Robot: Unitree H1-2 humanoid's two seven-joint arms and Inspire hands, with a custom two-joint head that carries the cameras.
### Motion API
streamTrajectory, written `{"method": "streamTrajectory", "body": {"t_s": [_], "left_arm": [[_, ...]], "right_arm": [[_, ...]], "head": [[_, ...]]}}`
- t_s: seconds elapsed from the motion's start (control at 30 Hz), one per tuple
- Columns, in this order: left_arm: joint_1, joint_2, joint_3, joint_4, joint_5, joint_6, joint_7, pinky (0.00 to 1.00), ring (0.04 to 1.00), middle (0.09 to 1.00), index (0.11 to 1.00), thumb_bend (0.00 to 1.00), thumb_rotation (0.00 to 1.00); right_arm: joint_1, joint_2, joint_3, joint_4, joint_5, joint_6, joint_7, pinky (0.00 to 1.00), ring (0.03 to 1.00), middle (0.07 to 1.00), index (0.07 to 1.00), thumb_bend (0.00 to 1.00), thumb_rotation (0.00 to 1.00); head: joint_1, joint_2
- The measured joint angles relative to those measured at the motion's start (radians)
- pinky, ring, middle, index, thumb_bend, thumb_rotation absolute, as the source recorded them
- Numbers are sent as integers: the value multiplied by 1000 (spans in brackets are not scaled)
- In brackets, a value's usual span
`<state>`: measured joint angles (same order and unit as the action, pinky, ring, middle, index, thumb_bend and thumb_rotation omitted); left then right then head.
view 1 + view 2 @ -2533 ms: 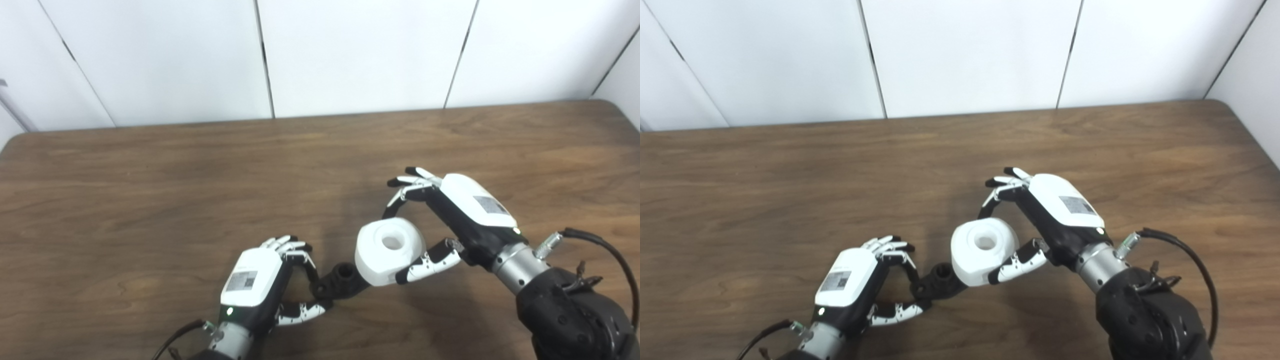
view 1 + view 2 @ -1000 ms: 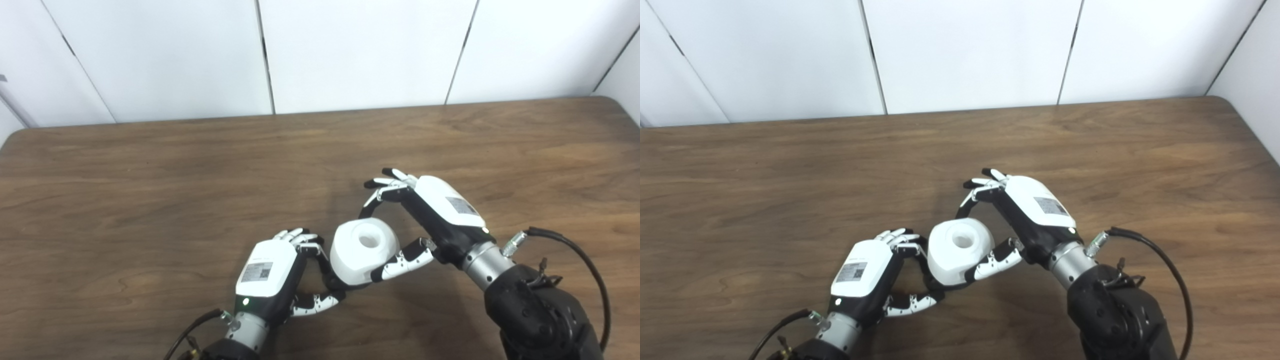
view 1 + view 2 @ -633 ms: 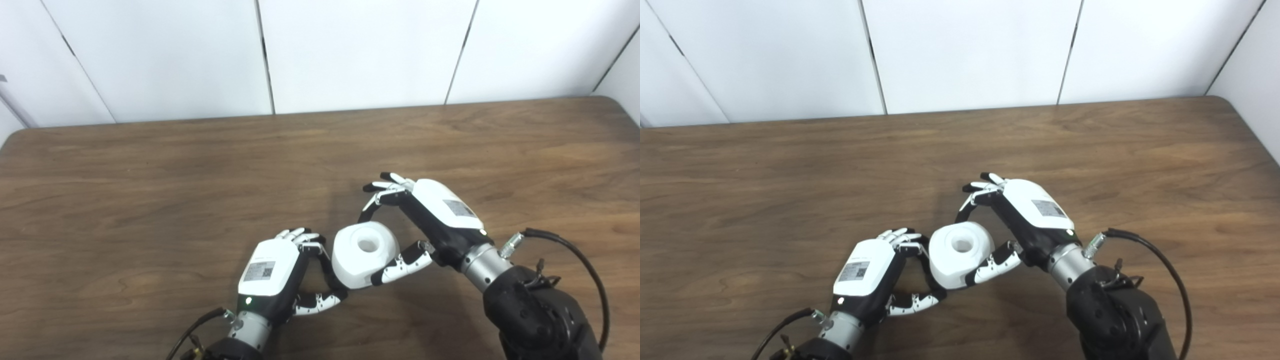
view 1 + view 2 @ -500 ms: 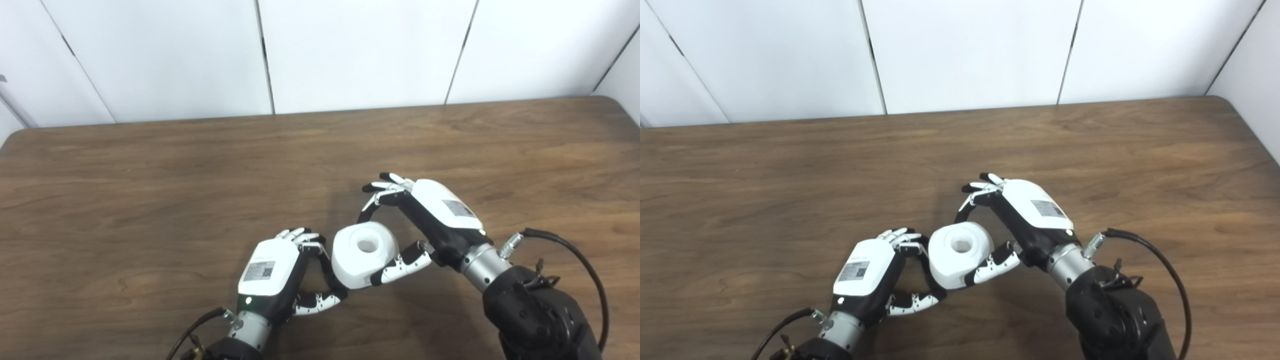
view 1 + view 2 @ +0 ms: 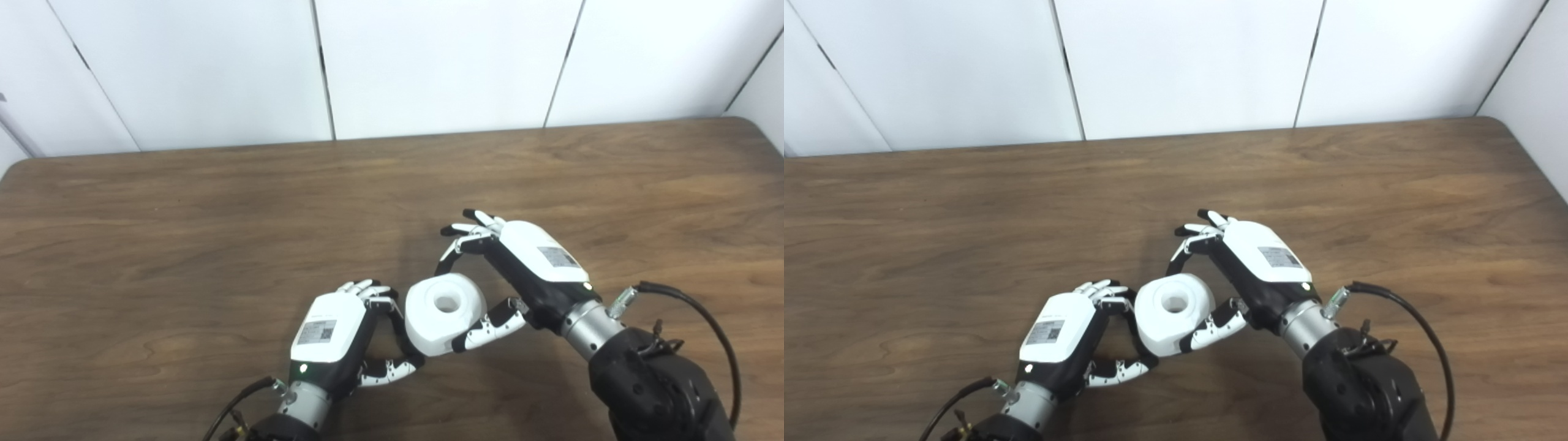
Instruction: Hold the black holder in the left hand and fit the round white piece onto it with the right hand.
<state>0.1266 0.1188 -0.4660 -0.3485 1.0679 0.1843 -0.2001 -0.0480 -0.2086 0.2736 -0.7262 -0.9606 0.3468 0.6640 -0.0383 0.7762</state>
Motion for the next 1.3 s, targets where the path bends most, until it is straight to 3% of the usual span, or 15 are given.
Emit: {"method": "streamTrajectory", "body": {"t_s": [0.1,0.17,0.27,0.4,0.63,0.93,1.3], "left_arm": [[0,1,0,-3,0,0,-6,869,878,798,484,520,45],[0,1,0,-3,0,0,-6,869,878,798,484,520,45],[0,1,0,-3,0,0,-7,867,877,798,484,520,44],[0,1,0,-5,1,2,-10,868,877,796,484,520,44],[-1,1,0,-5,0,2,-11,868,875,794,484,520,44],[-2,1,0,-5,0,2,-12,873,872,783,484,521,45],[-2,-1,0,-6,12,2,-10,842,850,772,490,523,59]], "right_arm": [[0,-6,3,-2,-5,-5,0,1000,988,886,493,524,149],[0,-5,3,-2,-5,-5,1,990,986,886,611,799,193],[1,-10,1,-2,-9,-4,23,998,996,893,664,877,234],[10,-17,0,0,-20,0,88,1000,1000,900,707,917,263],[5,-10,-17,-1,-46,3,130,1000,1000,912,733,943,302],[-1,-5,-40,0,-45,3,151,1000,1000,915,726,999,372],[-17,4,-56,3,-42,6,164,1000,1000,922,750,1000,409]], "head": [[0,0],[2,-2],[2,0],[2,2],[2,-2],[8,-2],[12,-2]]}}
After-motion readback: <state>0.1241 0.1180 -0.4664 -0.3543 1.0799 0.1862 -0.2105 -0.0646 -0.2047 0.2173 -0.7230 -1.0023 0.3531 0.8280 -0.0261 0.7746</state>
